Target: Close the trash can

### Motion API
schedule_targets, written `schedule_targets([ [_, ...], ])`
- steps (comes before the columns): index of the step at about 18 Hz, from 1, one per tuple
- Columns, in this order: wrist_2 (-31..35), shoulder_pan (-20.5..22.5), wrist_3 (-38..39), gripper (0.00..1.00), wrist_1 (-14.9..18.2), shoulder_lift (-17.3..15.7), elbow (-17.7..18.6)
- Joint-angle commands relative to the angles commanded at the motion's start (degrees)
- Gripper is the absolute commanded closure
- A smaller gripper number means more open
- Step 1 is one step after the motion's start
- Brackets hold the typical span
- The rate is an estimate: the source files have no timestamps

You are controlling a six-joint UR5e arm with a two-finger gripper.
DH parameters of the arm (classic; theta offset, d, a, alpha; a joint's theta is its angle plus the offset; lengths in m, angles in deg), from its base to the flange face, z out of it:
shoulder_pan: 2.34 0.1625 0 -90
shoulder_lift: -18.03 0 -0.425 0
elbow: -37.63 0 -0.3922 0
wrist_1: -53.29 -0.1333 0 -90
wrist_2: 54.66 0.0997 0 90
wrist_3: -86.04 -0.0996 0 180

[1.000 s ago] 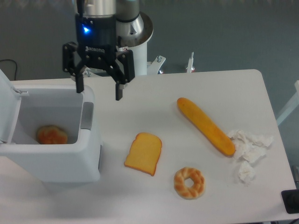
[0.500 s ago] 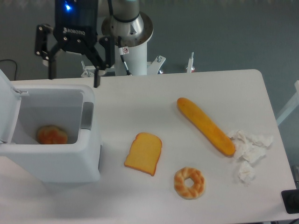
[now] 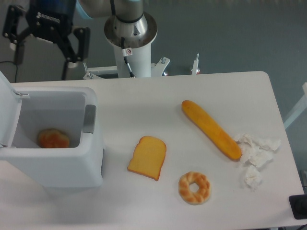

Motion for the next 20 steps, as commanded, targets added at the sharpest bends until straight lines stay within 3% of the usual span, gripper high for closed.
schedule_targets([
  [10, -16.8, -1.23, 1.23, 0.0, 0.0, -0.44, 0.09],
  [17, -28.3, -3.69, 1.05, 0.0, 0.0, 1.14, 0.88],
  [20, -29.02, -5.26, 0.88, 0.0, 0.0, 2.46, 0.79],
])
